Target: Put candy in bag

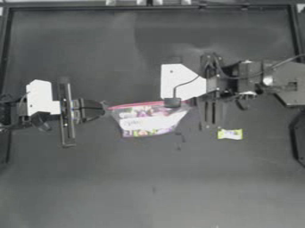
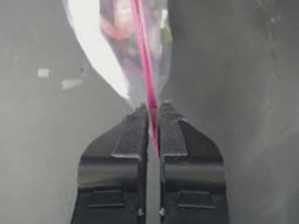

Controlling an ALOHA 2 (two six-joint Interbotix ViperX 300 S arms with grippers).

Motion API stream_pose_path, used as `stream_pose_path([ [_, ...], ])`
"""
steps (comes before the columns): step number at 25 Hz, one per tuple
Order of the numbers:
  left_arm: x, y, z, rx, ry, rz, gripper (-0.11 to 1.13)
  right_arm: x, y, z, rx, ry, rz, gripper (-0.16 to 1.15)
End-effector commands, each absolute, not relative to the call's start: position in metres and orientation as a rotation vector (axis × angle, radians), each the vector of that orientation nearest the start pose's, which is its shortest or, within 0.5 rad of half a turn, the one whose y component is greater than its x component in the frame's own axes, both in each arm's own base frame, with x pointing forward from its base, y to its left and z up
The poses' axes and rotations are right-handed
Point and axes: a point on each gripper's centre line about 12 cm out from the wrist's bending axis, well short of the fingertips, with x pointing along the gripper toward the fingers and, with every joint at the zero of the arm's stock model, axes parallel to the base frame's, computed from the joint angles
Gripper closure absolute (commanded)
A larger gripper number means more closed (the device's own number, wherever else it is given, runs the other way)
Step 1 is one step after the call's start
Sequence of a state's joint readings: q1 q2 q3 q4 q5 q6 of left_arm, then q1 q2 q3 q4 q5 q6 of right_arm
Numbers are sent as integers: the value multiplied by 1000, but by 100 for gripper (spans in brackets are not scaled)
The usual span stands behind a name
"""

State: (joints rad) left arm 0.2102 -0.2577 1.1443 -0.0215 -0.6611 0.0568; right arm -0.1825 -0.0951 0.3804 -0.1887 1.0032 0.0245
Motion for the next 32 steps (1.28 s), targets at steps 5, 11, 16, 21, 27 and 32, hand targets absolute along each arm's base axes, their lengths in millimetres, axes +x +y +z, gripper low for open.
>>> stream_pose_path([
  [5,279,62,185,19,188,221,93,329,-84,246,-40,1265,-268,69],
  [11,280,62,185,21,190,220,93,321,-83,245,-26,1260,-278,69],
  [16,282,63,186,19,186,221,93,321,-83,248,-26,1239,-279,70],
  [21,288,57,191,23,171,197,93,324,-81,257,-14,1207,-271,79],
  [27,292,52,195,24,160,181,93,324,-74,260,-8,1187,-261,79],
  [32,294,47,200,25,153,164,93,323,-68,264,-2,1173,-258,80],
])
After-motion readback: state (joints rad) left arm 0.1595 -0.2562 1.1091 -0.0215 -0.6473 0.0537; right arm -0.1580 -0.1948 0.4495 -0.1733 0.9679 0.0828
